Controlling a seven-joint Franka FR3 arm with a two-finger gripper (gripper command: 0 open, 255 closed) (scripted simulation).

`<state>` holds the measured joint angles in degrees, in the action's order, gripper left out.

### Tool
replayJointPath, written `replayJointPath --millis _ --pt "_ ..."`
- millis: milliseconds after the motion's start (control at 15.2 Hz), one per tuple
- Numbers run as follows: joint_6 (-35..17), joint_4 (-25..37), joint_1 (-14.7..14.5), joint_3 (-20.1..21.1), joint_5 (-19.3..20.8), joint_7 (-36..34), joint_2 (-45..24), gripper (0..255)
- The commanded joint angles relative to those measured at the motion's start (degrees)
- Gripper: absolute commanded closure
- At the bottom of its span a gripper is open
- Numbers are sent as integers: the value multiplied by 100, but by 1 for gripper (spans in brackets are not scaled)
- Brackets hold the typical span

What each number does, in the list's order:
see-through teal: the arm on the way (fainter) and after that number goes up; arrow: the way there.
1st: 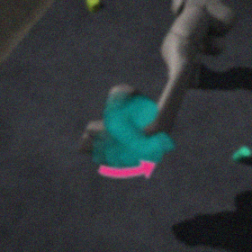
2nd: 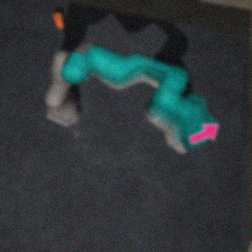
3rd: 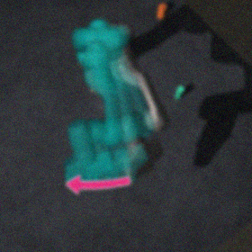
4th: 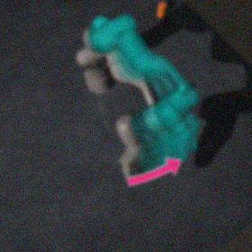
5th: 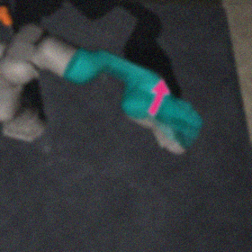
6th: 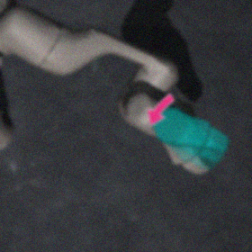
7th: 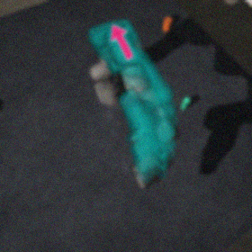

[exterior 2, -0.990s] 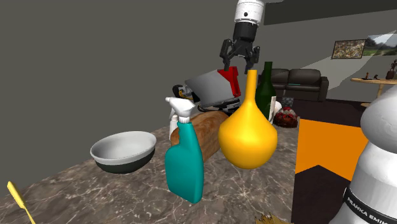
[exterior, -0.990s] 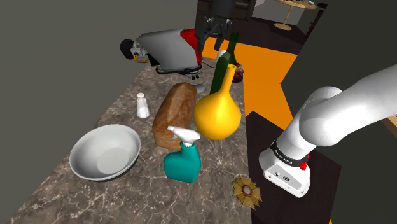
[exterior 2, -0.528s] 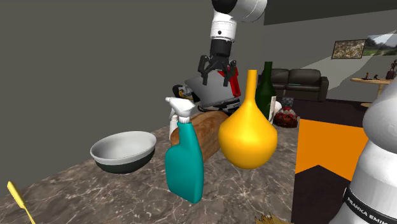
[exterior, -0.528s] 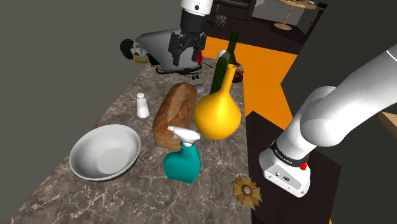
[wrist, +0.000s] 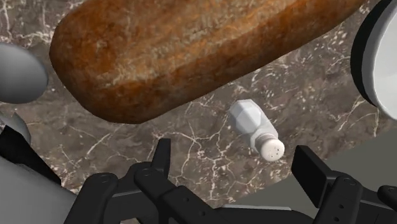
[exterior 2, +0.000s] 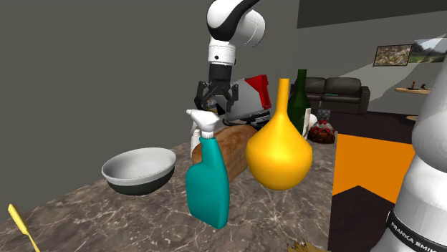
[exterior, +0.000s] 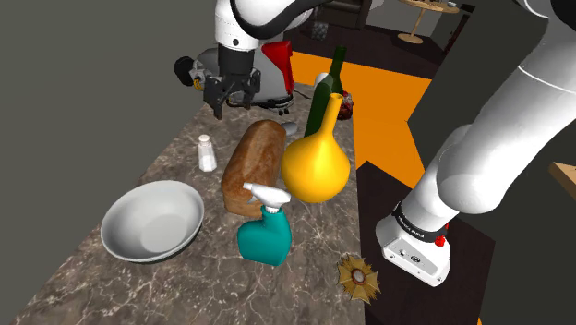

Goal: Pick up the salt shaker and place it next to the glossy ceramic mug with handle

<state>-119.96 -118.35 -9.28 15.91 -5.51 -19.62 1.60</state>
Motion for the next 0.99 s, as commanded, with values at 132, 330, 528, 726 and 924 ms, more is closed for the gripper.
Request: replayJointPath --millis 132,330,528,726,924 --pt "-183 580 -180 162 337 -342 -831 0" --pt "-247 1022 -345 213 584 -560 -1397 0" --pt "-450 921 -366 202 620 -585 -1502 0" --pt "-650 831 -385 193 663 -613 -1618 0" --pt "-754 788 -396 188 686 -628 -1681 0"
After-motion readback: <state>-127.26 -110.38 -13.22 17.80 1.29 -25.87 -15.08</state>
